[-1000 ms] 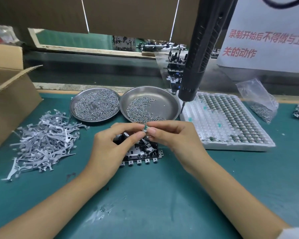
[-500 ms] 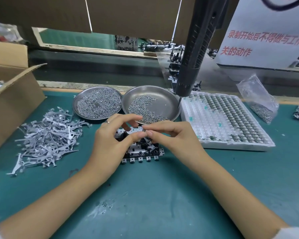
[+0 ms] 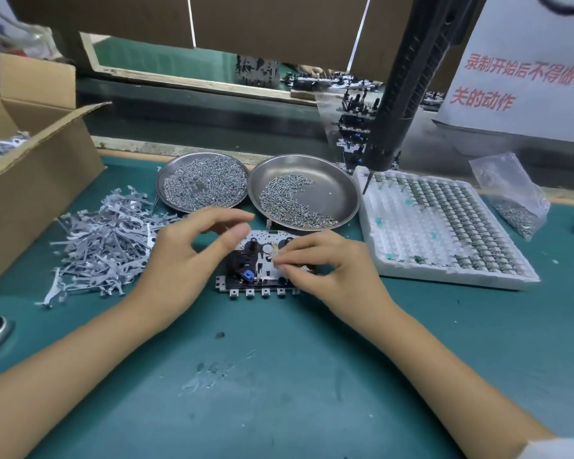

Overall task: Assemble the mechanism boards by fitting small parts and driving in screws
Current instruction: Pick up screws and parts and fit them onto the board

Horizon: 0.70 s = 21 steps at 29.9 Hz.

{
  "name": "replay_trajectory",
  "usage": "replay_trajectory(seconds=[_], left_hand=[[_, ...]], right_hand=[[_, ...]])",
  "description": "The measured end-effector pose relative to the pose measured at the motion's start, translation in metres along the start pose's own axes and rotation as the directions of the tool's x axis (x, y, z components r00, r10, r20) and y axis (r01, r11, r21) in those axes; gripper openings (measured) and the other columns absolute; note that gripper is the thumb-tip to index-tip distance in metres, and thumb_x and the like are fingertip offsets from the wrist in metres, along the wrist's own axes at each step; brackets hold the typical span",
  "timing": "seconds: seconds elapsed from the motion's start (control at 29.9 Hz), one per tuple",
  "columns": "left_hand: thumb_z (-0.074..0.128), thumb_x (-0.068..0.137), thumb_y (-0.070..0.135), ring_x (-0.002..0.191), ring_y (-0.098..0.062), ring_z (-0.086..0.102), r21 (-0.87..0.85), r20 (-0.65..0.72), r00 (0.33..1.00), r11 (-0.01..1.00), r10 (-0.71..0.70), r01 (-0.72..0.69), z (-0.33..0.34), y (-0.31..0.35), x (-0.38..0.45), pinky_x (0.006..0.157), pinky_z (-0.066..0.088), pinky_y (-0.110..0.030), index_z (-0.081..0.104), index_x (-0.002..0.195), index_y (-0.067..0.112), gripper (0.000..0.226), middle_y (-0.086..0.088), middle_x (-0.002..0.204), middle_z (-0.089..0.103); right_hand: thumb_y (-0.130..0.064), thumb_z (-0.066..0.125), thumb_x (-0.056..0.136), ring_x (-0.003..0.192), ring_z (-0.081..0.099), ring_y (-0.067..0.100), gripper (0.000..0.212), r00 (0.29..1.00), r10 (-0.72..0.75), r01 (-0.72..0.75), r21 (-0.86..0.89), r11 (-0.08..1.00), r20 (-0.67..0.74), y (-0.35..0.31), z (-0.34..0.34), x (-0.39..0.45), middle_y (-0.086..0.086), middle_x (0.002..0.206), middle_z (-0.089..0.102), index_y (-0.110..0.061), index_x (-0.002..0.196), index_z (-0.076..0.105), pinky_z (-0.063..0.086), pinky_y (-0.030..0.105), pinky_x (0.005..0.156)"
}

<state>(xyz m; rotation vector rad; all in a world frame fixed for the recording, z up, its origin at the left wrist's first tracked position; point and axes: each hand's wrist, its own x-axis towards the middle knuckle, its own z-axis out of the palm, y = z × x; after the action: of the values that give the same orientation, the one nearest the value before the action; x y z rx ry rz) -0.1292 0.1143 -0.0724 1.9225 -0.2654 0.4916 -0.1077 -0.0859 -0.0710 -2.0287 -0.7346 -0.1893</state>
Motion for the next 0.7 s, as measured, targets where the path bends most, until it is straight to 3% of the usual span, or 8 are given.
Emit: replay_trajectory(seconds=[0.13,0.33,0.57,0.7], left_hand=[[0.056,0.086,0.033,0.081,0.005,0.06,-0.074,-0.079,0.993,0.994,-0.082,0.076,0.001,-0.003,0.001,0.077,0.042,-0.006,0.067,0.093,0.034,0.013,0.011,0.087,0.068],[0.055,0.086,0.033,0.082,0.003,0.061,-0.028,-0.065,0.995,0.997,-0.078,0.077,0.003,0.0,-0.001,0.08,0.045,-0.011,0.068,0.094,0.03,0.015,0.015,0.084,0.069],[0.055,0.088,0.032,0.088,-0.001,0.06,0.053,-0.013,0.999,0.998,-0.03,0.031,0.005,0.006,-0.004,0.083,0.043,-0.013,0.07,0.097,0.022,0.02,0.011,0.092,0.067],[0.063,0.086,0.023,0.086,-0.008,0.059,0.143,0.072,0.996,0.987,0.06,-0.07,0.004,0.008,-0.007,0.085,0.045,-0.025,0.071,0.099,0.019,0.015,0.008,0.089,0.065]], right_hand=[[-0.007,0.077,0.075,0.086,0.06,0.014,0.014,0.997,-0.076,0.078,-0.112,0.991,0.024,0.003,0.007,-0.003,-0.001,0.089,0.072,-0.013,0.088,0.079,0.047,0.027,0.082],[-0.011,0.076,0.073,0.079,0.06,0.016,0.01,0.982,-0.189,0.185,-0.205,0.961,-0.001,0.004,0.012,-0.003,-0.003,0.087,0.072,-0.014,0.083,0.078,0.046,0.035,0.079],[-0.012,0.077,0.073,0.078,0.062,0.022,0.009,0.964,-0.265,0.254,-0.286,0.924,-0.002,0.006,0.014,-0.004,-0.002,0.087,0.072,-0.014,0.082,0.078,0.048,0.043,0.076],[-0.012,0.074,0.076,0.079,0.06,0.022,0.01,0.958,-0.283,0.282,-0.322,0.904,0.046,0.005,0.012,-0.005,0.0,0.089,0.07,-0.014,0.084,0.078,0.047,0.04,0.076]])
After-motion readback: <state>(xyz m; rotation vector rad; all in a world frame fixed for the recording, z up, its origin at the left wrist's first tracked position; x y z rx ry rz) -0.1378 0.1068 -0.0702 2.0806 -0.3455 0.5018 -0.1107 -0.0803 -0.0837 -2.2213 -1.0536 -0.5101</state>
